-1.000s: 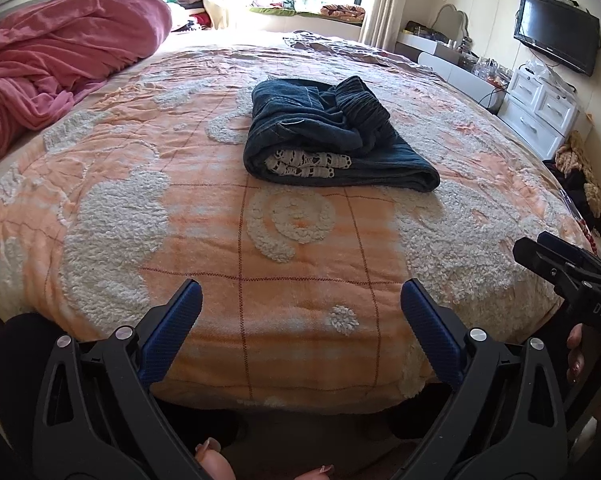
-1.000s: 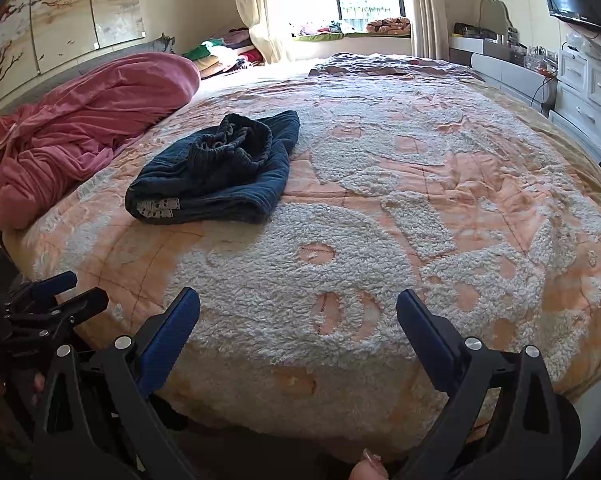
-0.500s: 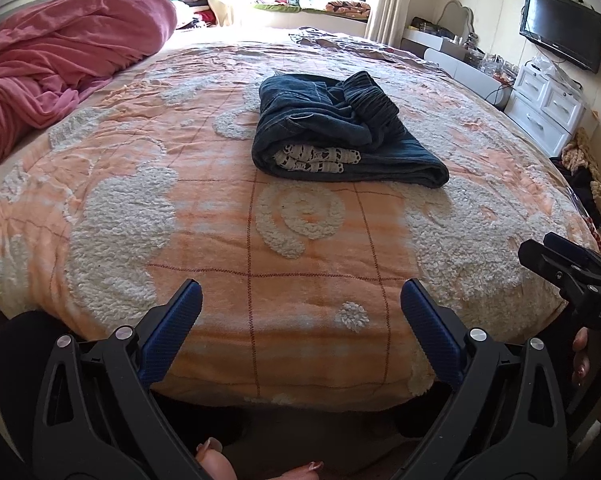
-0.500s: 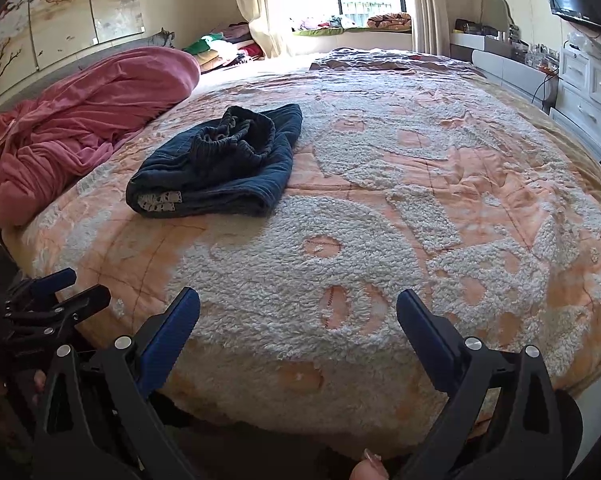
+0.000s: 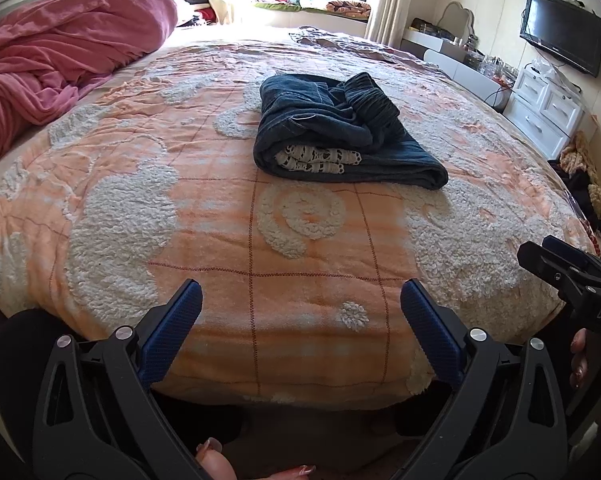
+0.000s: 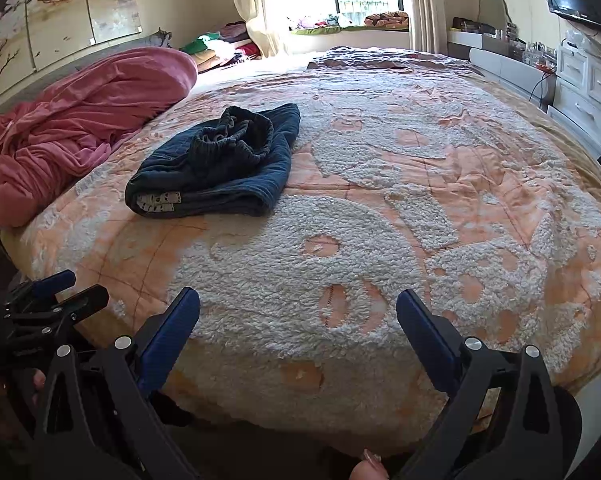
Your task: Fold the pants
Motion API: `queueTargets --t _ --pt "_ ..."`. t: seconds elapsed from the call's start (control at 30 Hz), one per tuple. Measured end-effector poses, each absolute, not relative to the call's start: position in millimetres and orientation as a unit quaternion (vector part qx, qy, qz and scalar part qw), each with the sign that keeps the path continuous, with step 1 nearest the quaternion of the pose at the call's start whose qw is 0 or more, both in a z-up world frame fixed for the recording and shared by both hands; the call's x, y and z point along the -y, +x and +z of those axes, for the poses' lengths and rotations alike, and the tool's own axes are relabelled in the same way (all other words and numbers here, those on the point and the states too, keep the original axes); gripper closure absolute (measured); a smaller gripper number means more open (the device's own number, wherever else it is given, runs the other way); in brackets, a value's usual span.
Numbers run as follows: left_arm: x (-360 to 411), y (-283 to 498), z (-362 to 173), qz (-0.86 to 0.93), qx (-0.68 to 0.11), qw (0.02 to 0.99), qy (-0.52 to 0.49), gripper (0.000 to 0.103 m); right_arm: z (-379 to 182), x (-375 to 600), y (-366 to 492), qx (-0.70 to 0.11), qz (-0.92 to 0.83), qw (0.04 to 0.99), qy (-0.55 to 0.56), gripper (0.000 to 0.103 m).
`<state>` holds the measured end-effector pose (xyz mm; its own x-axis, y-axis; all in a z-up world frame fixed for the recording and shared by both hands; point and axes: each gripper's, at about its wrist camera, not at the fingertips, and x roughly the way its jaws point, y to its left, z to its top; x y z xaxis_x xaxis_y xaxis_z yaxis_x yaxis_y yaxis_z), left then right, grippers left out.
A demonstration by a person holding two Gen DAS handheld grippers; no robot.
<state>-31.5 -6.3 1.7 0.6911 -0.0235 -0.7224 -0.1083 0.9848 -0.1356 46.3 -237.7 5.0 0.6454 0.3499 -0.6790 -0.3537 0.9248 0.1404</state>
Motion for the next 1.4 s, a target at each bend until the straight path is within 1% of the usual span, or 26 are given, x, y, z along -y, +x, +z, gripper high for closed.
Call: queueTargets --t 1.4 --pt "2.6 -32.1 5.3 0.022 -0.397 0.913 -0.088 0.01 5.8 234.2 44.4 -0.374 0.195 0.907 -0.005 0.005"
